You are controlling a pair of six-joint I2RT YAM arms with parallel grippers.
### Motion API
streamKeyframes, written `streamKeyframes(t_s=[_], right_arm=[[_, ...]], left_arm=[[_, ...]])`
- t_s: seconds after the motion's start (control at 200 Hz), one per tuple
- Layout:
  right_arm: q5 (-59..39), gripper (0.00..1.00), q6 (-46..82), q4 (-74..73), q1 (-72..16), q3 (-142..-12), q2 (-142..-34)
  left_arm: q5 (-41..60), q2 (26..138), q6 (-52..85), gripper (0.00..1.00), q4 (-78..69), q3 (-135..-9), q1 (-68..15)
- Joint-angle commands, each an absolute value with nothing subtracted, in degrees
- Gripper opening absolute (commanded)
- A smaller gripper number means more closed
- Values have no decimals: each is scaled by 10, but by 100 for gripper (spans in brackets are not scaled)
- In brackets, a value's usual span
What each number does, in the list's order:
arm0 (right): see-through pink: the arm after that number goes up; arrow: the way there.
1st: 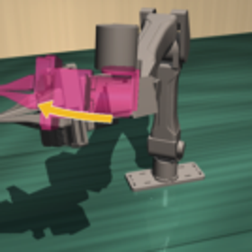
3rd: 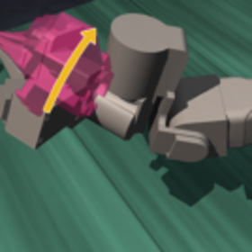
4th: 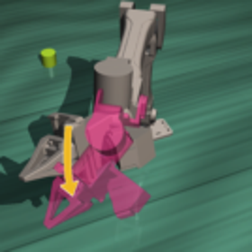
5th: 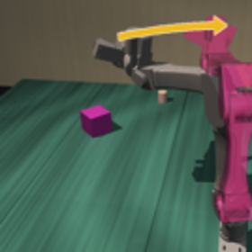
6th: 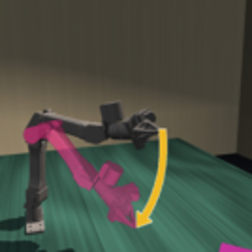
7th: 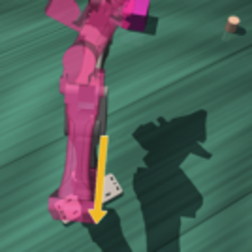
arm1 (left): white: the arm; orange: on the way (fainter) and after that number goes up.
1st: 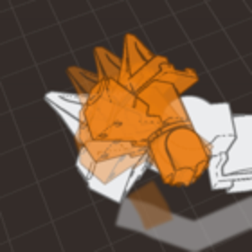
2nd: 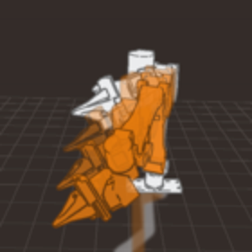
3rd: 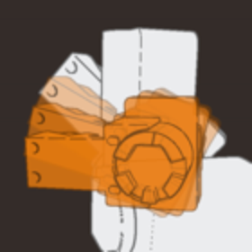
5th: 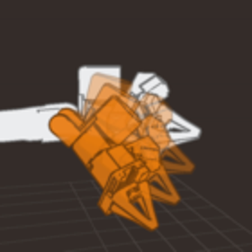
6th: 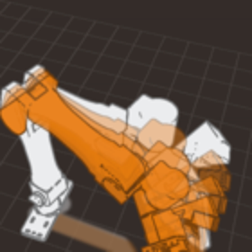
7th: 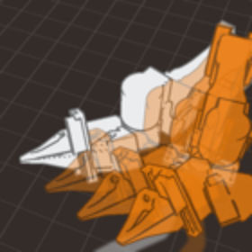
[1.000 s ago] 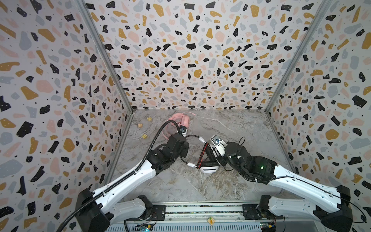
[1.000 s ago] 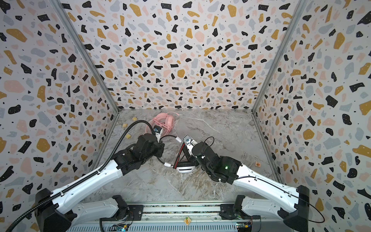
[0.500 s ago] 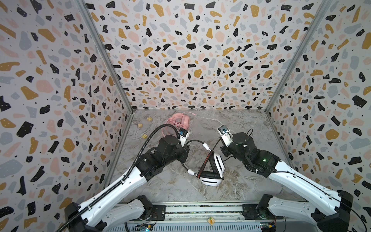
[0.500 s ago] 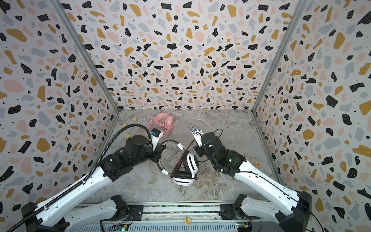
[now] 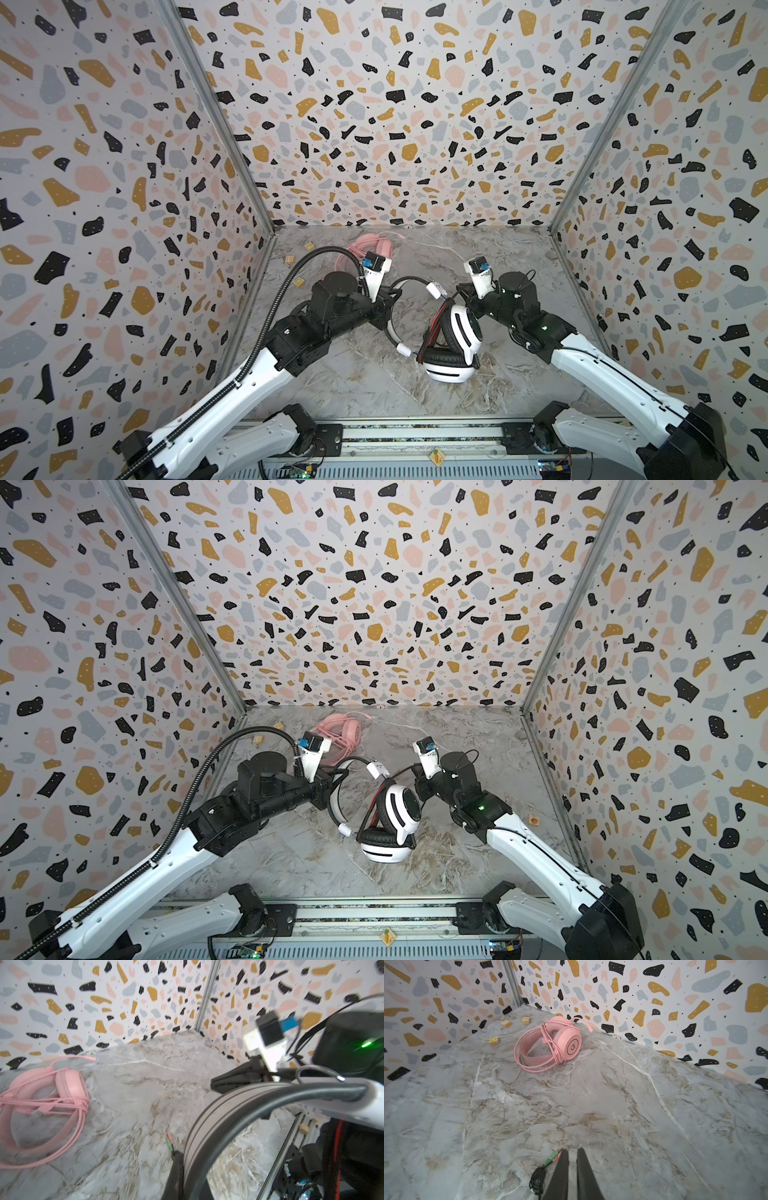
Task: Wrap the headphones
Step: 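Raise the headphones with the left gripper while the right gripper draws the cable down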
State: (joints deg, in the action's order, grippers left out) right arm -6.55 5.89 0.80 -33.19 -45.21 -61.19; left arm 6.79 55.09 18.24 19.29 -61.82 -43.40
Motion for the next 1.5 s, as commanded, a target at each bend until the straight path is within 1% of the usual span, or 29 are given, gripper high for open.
streamKeyframes(t_s=[0.0, 0.14, 0.26, 0.33, 0.41, 0.601, 0.761, 0.911, 1.141, 1.276, 1.432, 1.497], right_arm=[[-150, 11, 110, -76, -317, -433, -625], [-208, 11, 160, -169, -301, -397, -662], [-239, 11, 194, -237, -297, -392, -707], [-243, 10, 210, -279, -298, -383, -729], [-224, 9, 220, -311, -297, -379, -760], [-226, 8, 232, -353, -298, -353, -799], [-233, 7, 240, -374, -307, -317, -798], [-219, 7, 226, -343, -333, -296, -780], [-125, 7, 190, -244, -418, -265, -706], [-83, 7, 187, -182, -465, -259, -652], [-28, 7, 186, -105, -527, -260, -587], [-21, 7, 195, -73, -546, -265, -571]], left_arm=[[109, 538, 242, 0, 79, -664, -432], [90, 544, 276, 0, 54, -681, -432], [85, 552, 297, 0, 32, -698, -432], [79, 562, 303, 0, 33, -716, -431], [60, 572, 295, 0, 51, -746, -432], [-40, 589, 290, 0, 98, -805, -429], [-187, 599, 298, 0, 118, -820, -424], [-275, 609, 345, 0, 120, -820, -408], [-396, 624, 428, 0, 130, -804, -351], [-420, 655, 463, 0, 137, -797, -315], [-446, 693, 482, 0, 129, -786, -292], [-481, 705, 472, 0, 120, -781, -292]])
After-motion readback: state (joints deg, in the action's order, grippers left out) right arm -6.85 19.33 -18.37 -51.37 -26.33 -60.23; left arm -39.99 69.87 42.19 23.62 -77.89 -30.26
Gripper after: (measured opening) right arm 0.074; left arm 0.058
